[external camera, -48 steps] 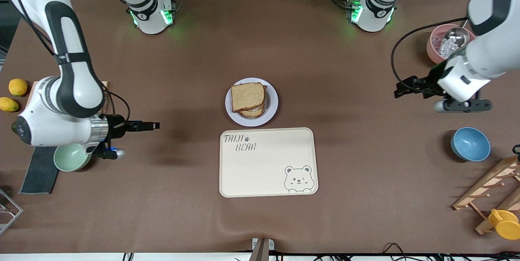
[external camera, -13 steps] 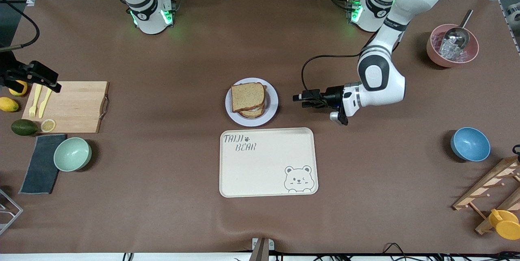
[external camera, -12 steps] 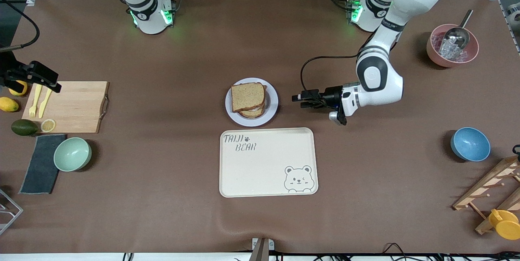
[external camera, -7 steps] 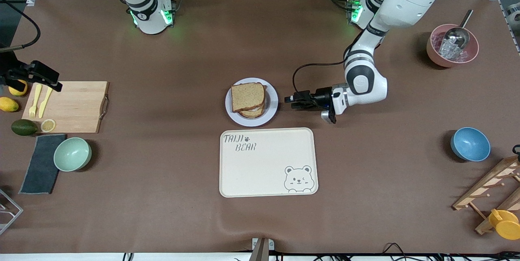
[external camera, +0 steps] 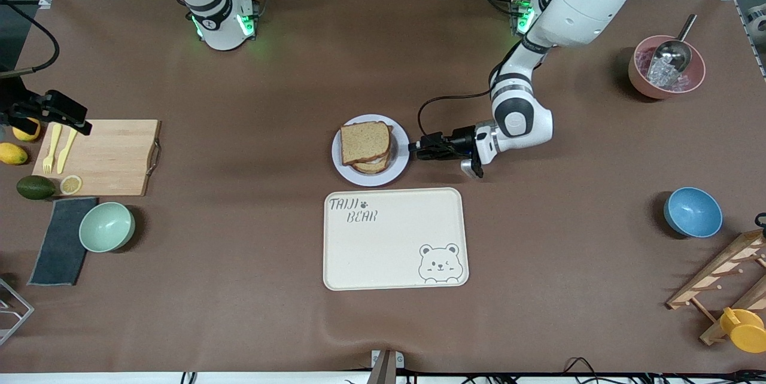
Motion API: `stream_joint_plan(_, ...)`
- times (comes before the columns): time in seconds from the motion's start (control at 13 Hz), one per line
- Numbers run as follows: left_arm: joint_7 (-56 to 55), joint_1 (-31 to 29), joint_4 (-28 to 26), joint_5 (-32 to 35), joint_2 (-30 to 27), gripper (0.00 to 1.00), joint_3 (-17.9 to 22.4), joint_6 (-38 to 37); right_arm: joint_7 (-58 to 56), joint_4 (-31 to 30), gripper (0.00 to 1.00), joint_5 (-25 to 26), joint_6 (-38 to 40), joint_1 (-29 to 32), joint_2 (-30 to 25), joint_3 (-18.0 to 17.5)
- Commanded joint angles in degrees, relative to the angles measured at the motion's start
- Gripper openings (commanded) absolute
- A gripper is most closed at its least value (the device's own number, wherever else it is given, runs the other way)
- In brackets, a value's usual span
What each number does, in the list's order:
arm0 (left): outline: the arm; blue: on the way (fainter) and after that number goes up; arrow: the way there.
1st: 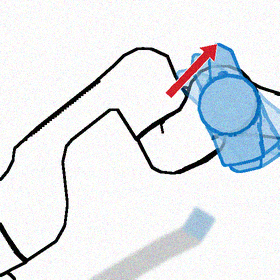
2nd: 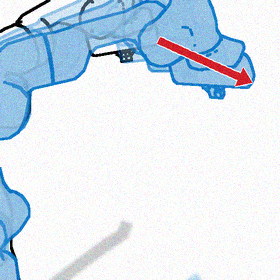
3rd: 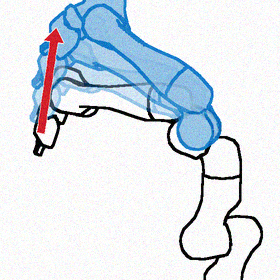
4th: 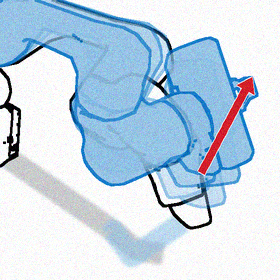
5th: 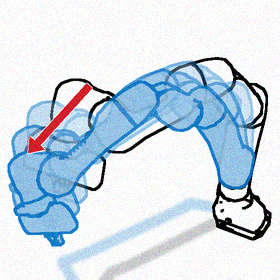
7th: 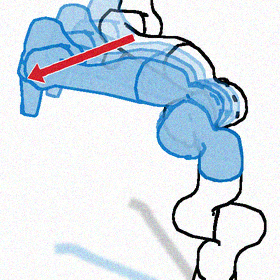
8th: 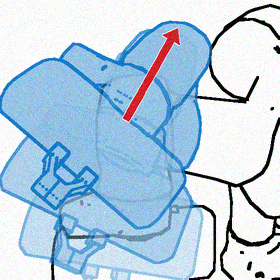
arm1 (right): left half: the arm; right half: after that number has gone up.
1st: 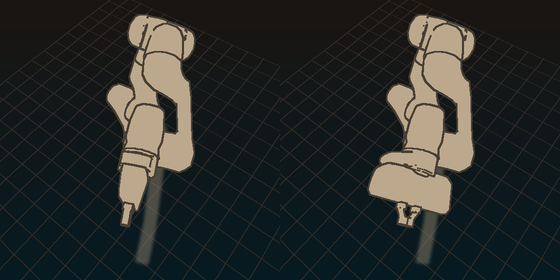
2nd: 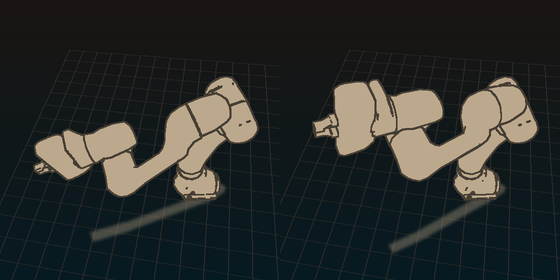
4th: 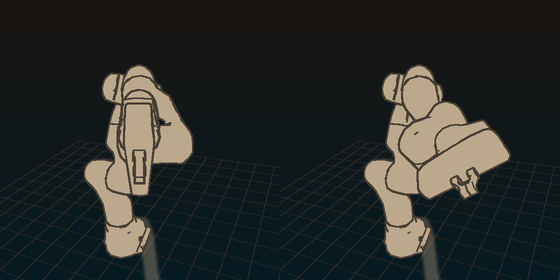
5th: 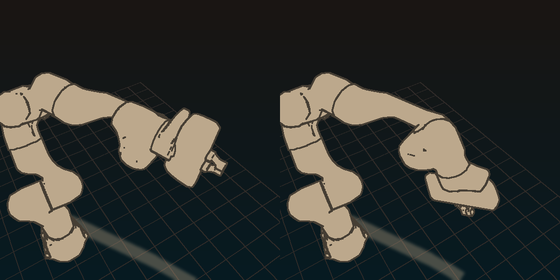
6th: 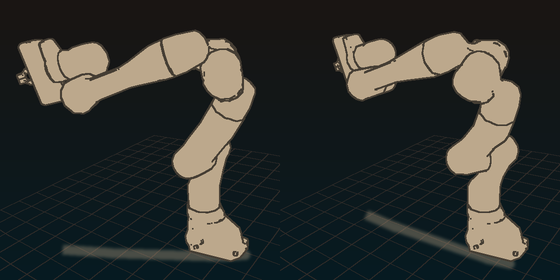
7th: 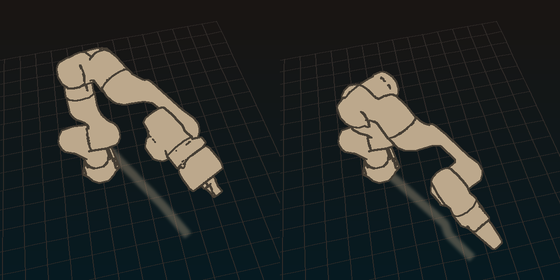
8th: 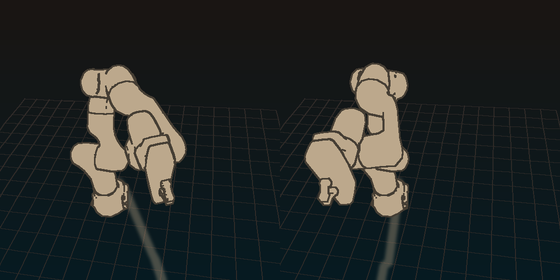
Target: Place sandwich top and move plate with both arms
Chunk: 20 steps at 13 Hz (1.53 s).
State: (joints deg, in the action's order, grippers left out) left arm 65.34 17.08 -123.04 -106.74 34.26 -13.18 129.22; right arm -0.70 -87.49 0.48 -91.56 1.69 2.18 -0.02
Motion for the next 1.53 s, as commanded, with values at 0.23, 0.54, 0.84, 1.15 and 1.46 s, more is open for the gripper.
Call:
stream_joint_plan(0.23,6.0,0.7,1.7,-4.8,3.4,0.56,-0.3,0.5,0.9,0.5,1.00,0.9,0.6,0.2,0.3,-0.2)
stream_joint_plan(0.54,6.3,0.8,1.7,-6.9,3.4,0.51,-1.4,0.3,0.9,0.4,1.00,0.8,0.5,0.1,0.3,-0.2)
stream_joint_plan(0.84,8.7,0.4,1.6,-7.1,3.9,0.40,-2.0,-0.4,0.9,0.4,1.00,0.8,0.6,0.2,0.4,-0.2)
stream_joint_plan(1.15,10.1,0.3,1.5,-7.7,4.2,0.13,-2.1,-2.8,0.9,0.4,1.00,0.8,0.6,0.2,0.5,-0.2)
stream_joint_plan(1.46,15.6,0.2,1.6,-9.4,4.7,0.00,-2.6,-4.9,1.0,0.3,1.00,0.8,0.6,0.1,0.5,-0.2)
